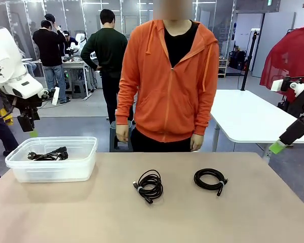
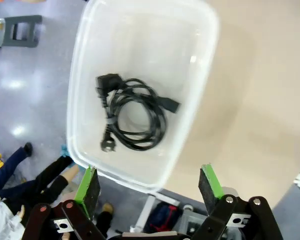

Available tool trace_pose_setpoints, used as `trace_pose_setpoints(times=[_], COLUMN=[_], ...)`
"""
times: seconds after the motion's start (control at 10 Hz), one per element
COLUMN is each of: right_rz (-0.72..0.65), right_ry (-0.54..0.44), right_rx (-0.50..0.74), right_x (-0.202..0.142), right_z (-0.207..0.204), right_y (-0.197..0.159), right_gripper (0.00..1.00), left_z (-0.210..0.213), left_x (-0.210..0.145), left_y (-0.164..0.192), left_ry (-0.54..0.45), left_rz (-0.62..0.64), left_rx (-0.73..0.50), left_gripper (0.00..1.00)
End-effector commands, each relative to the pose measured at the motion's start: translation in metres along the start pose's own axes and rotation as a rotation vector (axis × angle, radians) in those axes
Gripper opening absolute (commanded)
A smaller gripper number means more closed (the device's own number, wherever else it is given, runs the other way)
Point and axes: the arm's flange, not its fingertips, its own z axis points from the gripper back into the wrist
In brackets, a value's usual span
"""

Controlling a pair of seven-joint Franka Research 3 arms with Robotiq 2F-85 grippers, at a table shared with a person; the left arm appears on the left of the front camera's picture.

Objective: Organize and store the cables.
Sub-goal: Place the USB Extension Cable into the Organizing box.

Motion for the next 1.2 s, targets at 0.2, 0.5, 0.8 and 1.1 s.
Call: trace_pose_setpoints(times=[0.2, 0.5, 0.8, 1.1], right_rz=[-0.002, -0.002, -0.002, -0.002], right_ry=[0.011, 0.011, 0.011, 0.011], right_rx=[-0.007, -0.007, -0.007, -0.007], right_x=[-0.001, -0.001, -0.001, -0.001], right_z=[0.000, 0.000, 0.000, 0.000], right_y=[0.000, 0.000, 0.000, 0.000], right_gripper=[1.00, 1.00, 1.00, 1.00], left_z=[0.037, 0.037, 0.044, 0.044], left_x=[-0.001, 0.012, 0.002, 0.002], left_y=[-0.067, -0.081, -0.072, -0.072], left_ry=[-0.132, -0.158, -0.134, -0.134], left_rz=[0.185, 0.322, 0.242, 0.242], left_rx=[-0.009, -0.048, -0.033, -0.033], left_gripper=[1.00, 1.00, 1.00, 1.00])
